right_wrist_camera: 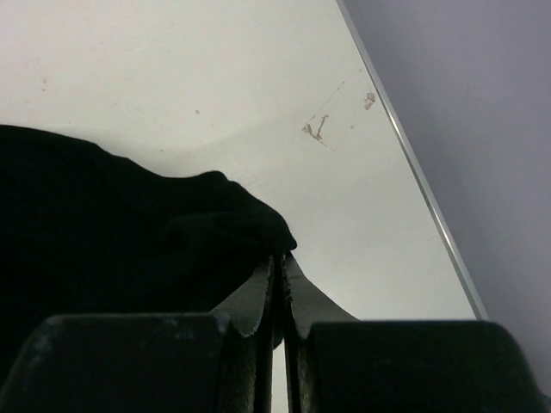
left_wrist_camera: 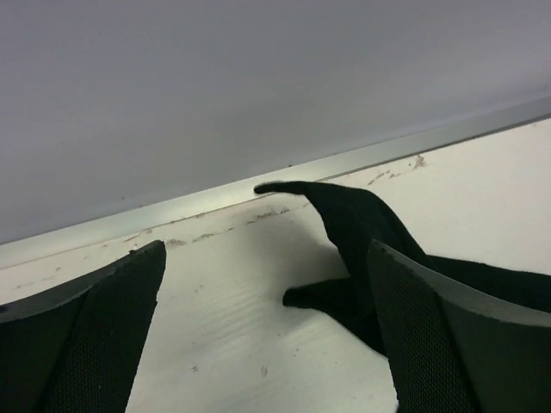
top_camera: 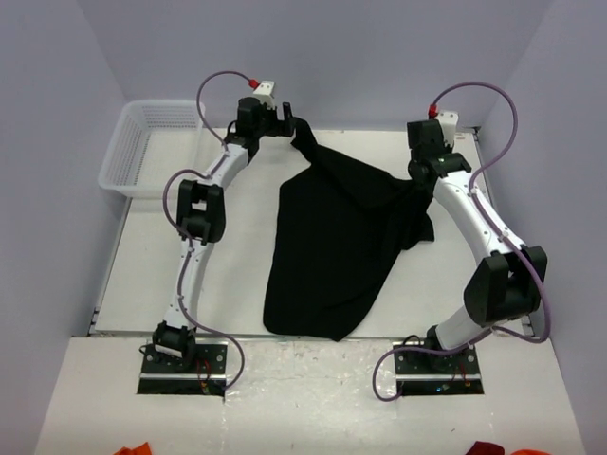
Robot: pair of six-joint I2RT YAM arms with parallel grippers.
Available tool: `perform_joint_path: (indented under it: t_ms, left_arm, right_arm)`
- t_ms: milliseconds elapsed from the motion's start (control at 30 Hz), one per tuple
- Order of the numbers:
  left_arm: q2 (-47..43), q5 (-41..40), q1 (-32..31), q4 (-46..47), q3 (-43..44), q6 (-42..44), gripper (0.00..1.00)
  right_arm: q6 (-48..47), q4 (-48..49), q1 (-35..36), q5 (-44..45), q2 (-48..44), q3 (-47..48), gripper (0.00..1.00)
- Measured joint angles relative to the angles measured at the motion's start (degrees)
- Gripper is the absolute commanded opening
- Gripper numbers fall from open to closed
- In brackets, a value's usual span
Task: Fold and stack the t-shirts
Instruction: Flatten out the tshirt
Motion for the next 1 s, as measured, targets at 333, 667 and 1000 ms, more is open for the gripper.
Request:
perform_joint_path:
  t_ms: [333,667,1000]
  left_arm:
    - [-35.8,-16.2,-6.3,-9.6,-34.7,-4.6,1.0]
    - [-61.4,-30.3,-30.8,-16.3,-62.3,-13.2,0.84]
    - [-55.1,-36.5,-49.4,-27.6,-68.3,-14.5,0.74]
  right_arm:
    - [-0.4,-1.4,-6.9,-6.1,5.7,9.5,0.0]
    - [-0.9,-5.4,-10.1,-13.6,12.6,19.4,0.0]
    - [-0.8,-6.5,-10.1,-18.3,14.6,19.6,0.0]
